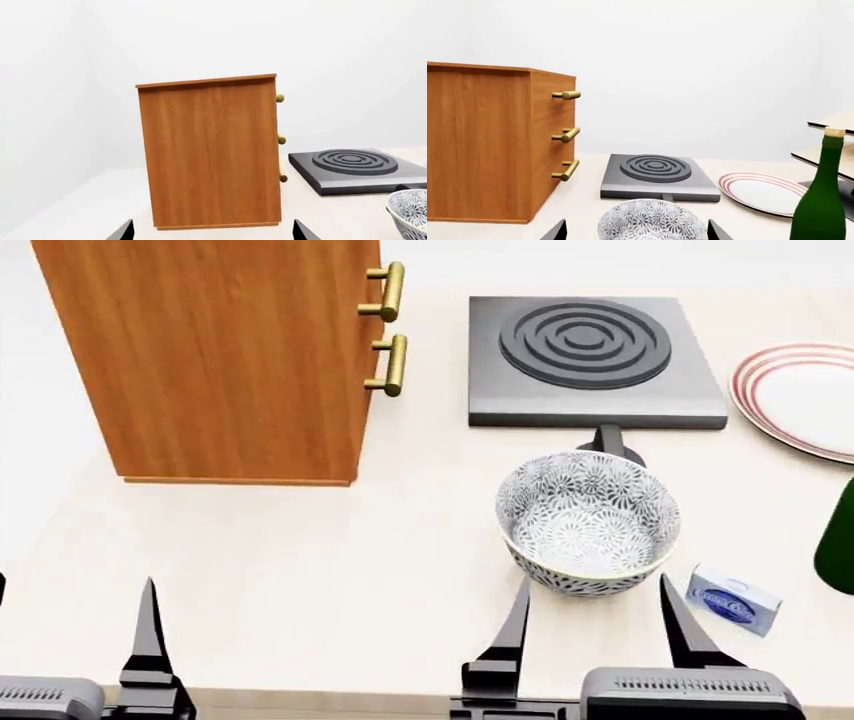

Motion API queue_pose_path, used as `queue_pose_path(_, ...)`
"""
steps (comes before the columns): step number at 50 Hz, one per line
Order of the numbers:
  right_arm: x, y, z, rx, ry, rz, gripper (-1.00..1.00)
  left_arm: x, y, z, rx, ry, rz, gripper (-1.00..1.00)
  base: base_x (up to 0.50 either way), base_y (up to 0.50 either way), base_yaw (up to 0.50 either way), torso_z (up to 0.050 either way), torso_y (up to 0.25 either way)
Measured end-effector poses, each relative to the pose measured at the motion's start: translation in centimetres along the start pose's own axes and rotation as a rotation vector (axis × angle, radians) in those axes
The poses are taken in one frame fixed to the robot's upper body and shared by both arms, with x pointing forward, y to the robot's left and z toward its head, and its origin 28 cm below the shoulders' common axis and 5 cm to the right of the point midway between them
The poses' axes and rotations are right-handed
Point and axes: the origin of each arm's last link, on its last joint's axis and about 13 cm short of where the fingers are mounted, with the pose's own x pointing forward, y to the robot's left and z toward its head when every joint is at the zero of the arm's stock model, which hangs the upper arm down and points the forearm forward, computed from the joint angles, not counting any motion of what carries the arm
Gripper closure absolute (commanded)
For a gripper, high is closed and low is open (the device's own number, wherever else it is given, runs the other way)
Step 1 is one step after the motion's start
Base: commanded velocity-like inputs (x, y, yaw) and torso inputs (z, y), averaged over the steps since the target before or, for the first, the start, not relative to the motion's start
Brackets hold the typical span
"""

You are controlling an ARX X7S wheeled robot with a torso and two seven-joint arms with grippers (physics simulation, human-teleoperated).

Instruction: Put the bowl on the top of the cabinet.

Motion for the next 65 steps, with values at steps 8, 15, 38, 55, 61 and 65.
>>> queue_pose_path(8, -0.03, -0.11, 0.08, -0.008, 0.001, -0.007, -1.00, -0.09, -0.09, 0.11, -0.003, -0.002, -0.003, -1.00, 0.00, 0.49, 0.00, 0.000, 0.000)
queue_pose_path(15, -0.06, -0.09, 0.12, -0.011, 0.001, -0.009, -1.00, -0.13, -0.08, 0.15, -0.002, -0.004, -0.003, -1.00, -0.01, 0.50, 0.00, 0.000, 0.000)
queue_pose_path(38, -0.06, 0.01, -0.10, 0.003, 0.000, -0.001, -1.00, -0.10, 0.05, -0.07, -0.004, -0.001, 0.002, -1.00, 0.00, 0.10, 0.00, 0.000, 0.000)
queue_pose_path(55, -0.01, 0.09, -0.19, -0.008, 0.005, -0.003, -1.00, -0.11, 0.13, -0.10, -0.005, -0.001, 0.005, -1.00, 0.00, 0.23, 0.00, 0.000, 0.000)
queue_pose_path(61, -0.03, 0.05, -0.23, -0.016, 0.012, -0.009, -1.00, -0.20, 0.07, -0.02, -0.006, -0.002, 0.004, -1.00, 0.49, 0.06, 0.00, 0.000, 0.000)
queue_pose_path(65, -0.01, 0.03, -0.23, -0.019, 0.013, -0.013, -1.00, -0.20, 0.06, 0.04, -0.006, -0.004, 0.004, -1.00, 0.34, 0.04, 0.00, 0.000, 0.000)
